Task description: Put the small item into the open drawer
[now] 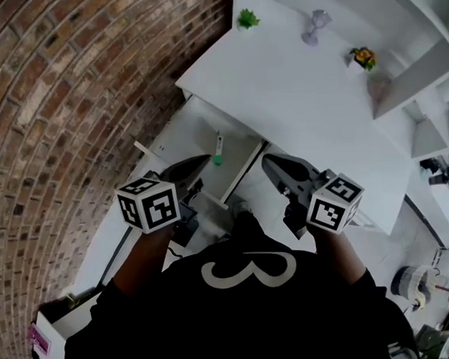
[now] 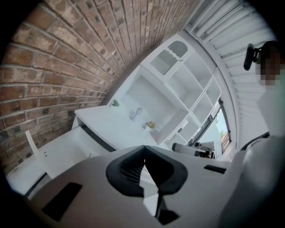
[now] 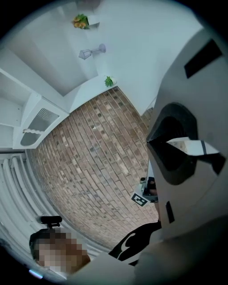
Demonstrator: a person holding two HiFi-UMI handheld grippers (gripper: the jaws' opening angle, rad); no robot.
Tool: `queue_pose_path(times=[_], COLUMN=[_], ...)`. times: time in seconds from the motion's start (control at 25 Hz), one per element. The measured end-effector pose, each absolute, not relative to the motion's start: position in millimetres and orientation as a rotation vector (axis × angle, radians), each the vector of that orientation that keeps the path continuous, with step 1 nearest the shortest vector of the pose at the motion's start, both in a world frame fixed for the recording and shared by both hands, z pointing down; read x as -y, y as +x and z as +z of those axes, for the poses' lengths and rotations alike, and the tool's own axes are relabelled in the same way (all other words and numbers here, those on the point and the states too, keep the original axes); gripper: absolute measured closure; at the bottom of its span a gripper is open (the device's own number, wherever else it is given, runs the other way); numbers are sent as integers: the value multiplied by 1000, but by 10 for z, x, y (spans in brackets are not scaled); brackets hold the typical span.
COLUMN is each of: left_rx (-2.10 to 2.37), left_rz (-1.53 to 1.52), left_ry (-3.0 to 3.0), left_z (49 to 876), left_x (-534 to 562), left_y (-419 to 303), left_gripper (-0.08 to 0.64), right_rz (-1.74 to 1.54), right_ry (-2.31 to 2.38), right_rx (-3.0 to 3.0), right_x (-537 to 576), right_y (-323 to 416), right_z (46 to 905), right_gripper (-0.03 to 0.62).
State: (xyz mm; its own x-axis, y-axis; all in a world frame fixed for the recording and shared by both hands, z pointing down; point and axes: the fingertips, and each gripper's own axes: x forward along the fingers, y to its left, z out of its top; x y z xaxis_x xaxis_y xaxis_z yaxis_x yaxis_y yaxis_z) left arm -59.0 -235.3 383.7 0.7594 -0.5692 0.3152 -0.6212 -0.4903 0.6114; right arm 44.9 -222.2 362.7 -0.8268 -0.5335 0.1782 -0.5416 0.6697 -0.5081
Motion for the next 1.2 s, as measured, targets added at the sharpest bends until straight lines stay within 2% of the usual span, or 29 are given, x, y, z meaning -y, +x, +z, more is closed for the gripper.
queue_pose_path(times=[0.4,1.2], left_rx=[852,815], left_rz=[40,76], left_ry=[2317,2310], left_z=[3467,3629], left_x=[2054,1942], left_y=[-704,-546], left_gripper=[557,557], right_rz=[848,775], right_ry=[1120,1140], right_rx=[2916,2855], right_x=[1976,1843], right_y=[527,609], right_z=[3338,3555], right_gripper=[583,583])
